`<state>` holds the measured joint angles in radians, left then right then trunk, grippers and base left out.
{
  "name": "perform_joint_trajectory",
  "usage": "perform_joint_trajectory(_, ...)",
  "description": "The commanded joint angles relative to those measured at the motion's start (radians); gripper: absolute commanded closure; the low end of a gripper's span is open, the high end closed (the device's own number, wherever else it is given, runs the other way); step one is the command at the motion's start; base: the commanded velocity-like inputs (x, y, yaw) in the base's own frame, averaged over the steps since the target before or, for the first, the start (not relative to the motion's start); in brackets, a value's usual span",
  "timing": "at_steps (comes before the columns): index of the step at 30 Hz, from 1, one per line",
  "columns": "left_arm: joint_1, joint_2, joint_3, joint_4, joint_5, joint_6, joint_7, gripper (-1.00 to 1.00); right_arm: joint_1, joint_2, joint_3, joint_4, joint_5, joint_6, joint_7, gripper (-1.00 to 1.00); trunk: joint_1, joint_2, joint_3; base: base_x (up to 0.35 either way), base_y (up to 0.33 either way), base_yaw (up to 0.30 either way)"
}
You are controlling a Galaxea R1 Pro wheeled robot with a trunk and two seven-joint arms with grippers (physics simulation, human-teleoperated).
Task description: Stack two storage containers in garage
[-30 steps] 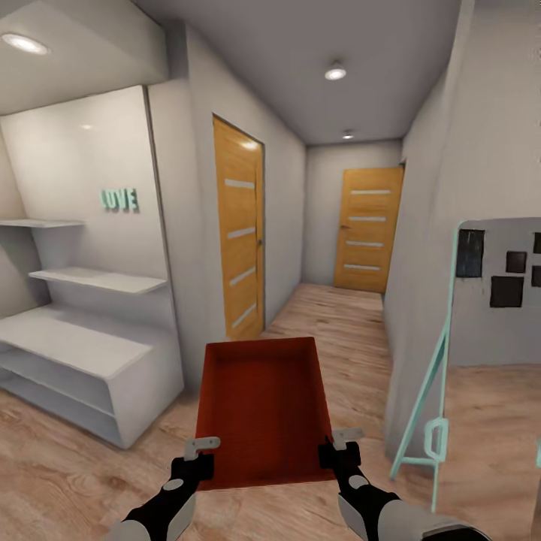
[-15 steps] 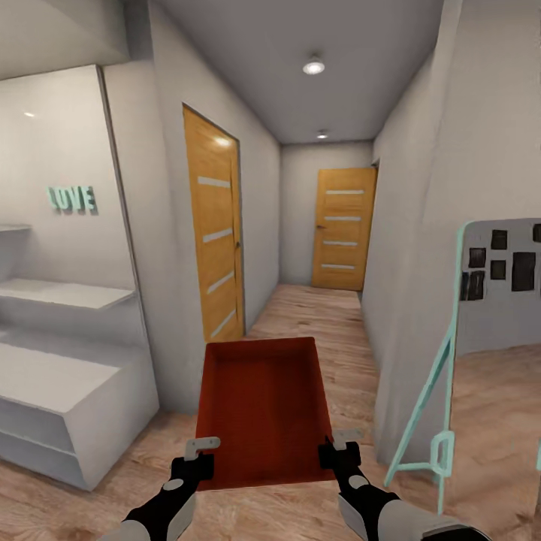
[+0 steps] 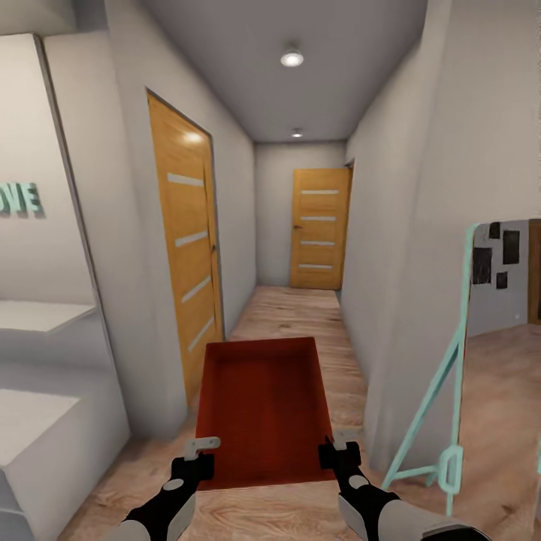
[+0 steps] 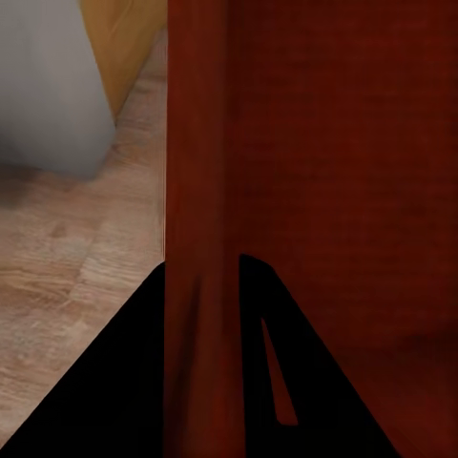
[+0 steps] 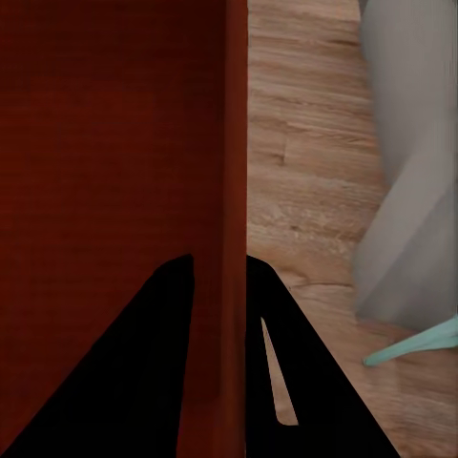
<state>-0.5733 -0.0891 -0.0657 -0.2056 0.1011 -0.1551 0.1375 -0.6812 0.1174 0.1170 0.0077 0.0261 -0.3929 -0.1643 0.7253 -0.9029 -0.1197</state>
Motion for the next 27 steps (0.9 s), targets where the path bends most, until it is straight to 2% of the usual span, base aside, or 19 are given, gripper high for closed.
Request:
perform_joint_trajectory(1,0.0,0.02,-0.034,-0.003,0.002,-0.054,0.007,1.0,-0.001,-0.004,-0.051,0.003,0.012,0.002,-0.005,1.0,0.001,-0.001,-0.002,0.309,0.193,-0.232)
perform_joint_trajectory(22,0.0,0.02,-0.034,-0.003,0.002,-0.054,0.007,1.0,-0.001,-0.004,-0.051,0.003,0.012,0.002,-0.003,1.0,0.001,-0.001,-0.002,0.309,0.193,-0.232)
perform_joint_trajectory(27,0.0,0.02,-0.034,-0.003,0.002,-0.054,0.007,1.0,-0.001,-0.004,-0.051,0.003,0.012,0.002,-0.003,1.0,0.001,-0.001,-0.002,0.309,0.193,-0.103)
